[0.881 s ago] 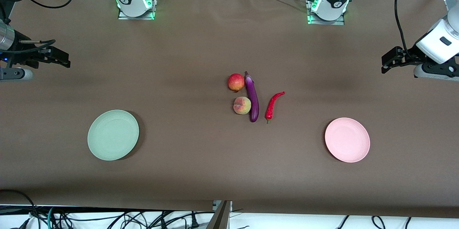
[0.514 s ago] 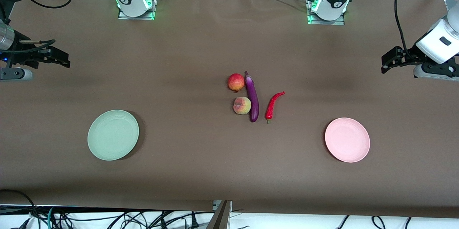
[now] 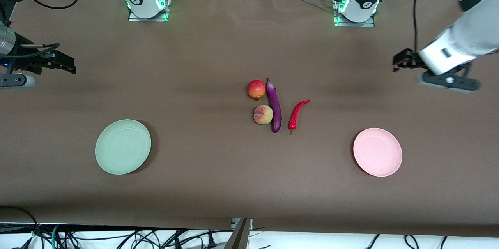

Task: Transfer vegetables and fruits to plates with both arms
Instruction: 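Move the left gripper toward the red chili pepper, then grasp the chili with the left gripper while the right gripper reaches the pomegranate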

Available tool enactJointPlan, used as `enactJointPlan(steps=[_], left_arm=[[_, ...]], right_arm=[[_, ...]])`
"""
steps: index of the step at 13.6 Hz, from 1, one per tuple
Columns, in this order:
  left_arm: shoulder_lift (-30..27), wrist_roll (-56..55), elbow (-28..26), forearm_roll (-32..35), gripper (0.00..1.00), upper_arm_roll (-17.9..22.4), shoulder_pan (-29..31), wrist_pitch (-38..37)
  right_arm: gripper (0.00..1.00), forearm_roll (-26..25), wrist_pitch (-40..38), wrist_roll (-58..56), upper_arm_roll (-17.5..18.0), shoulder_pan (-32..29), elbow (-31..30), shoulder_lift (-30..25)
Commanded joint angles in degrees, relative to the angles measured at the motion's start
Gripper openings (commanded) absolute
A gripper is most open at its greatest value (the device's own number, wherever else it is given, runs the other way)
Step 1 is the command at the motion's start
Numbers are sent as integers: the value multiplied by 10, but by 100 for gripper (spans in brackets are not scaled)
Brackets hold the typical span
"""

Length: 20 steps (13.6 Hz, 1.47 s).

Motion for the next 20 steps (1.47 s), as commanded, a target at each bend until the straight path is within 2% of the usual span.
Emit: enactJointPlan(steps=[1,3,9,13,17,20], left_arm=[[64,-5,14,-6,100,-58,-8,-37],[120,-5,17,-6,100,-84,-10,-10],[238,-5,12,0,100,-87,-48,229],[305,-38,1,1,100,-86,-91,347],[330,-108,-30,4,100,-83,-115,433],[346,-122,-35,34,100,-82,-127,456]], right_arm=[[100,-5,-5,-6,2,-1,14,6],[100,-5,-2,-13,2,-2,15,11],[100,17,3,-13,3,6,13,56],[100,24,10,-20,3,13,13,130],[100,157,61,25,3,29,12,202],[100,174,123,112,3,111,8,228]])
